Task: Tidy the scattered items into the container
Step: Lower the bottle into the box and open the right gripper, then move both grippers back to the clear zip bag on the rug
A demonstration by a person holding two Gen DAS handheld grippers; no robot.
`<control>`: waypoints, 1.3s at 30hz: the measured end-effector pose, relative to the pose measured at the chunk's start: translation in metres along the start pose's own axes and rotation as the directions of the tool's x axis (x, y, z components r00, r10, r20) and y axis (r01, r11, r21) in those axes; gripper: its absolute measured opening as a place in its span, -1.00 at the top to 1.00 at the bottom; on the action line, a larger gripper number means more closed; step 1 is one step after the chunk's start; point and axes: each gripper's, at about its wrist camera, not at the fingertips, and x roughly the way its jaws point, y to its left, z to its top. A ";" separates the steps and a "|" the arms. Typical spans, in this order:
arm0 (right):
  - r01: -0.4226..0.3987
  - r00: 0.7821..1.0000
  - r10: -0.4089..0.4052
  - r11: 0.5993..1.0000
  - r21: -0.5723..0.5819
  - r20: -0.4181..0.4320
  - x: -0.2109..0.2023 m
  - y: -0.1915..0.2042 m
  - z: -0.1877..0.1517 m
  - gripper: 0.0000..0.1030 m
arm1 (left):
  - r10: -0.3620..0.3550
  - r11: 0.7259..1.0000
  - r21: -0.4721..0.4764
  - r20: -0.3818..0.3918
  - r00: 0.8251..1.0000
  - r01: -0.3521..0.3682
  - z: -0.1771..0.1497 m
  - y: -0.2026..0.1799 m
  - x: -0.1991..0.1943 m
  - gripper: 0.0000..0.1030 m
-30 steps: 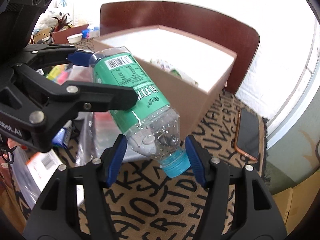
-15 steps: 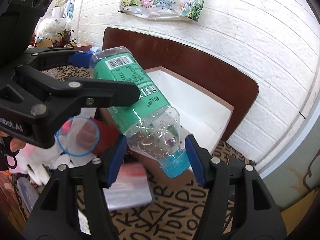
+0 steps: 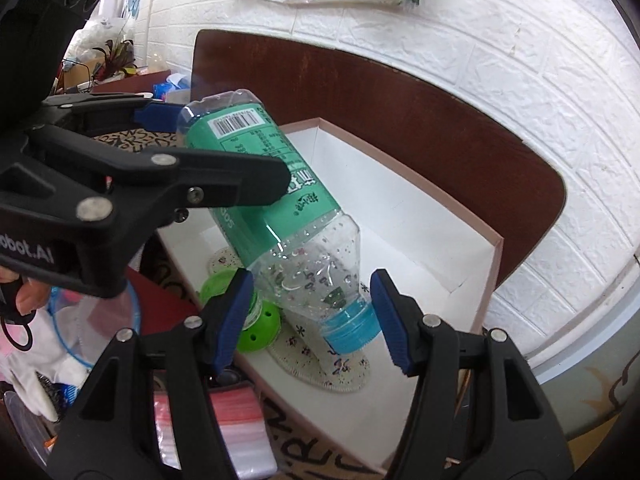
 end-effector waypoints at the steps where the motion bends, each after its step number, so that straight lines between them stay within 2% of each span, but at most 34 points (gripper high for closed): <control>1: -0.004 1.000 0.004 1.000 0.004 -0.006 0.005 -0.001 0.000 -0.21 | 0.003 1.000 -0.004 -0.005 1.000 -0.003 0.000 0.002 0.004 -0.56; 10: -0.021 0.997 0.022 0.999 0.026 -0.068 0.040 -0.006 0.002 -0.21 | 0.024 0.999 -0.037 -0.054 0.998 -0.026 -0.003 0.020 0.035 -0.55; 18: -0.027 0.995 0.029 0.999 0.026 -0.093 0.049 -0.005 0.007 -0.22 | 0.026 0.996 -0.084 -0.087 0.996 -0.034 -0.004 0.032 0.048 -0.54; 24: -0.025 0.992 0.030 0.999 0.042 -0.125 0.050 -0.005 0.005 -0.23 | 0.042 0.996 -0.072 -0.112 0.993 -0.050 -0.006 0.027 0.053 -0.54; 33: 0.025 0.990 -0.019 0.999 0.040 -0.139 0.042 -0.003 0.004 -0.26 | 0.072 0.992 -0.096 -0.112 0.991 -0.083 -0.006 0.035 0.038 -0.59; 39: 0.044 0.992 -0.038 0.998 0.052 -0.116 0.017 0.001 -0.004 -0.26 | 0.079 0.991 -0.096 -0.096 0.992 -0.088 -0.008 0.037 0.014 -0.60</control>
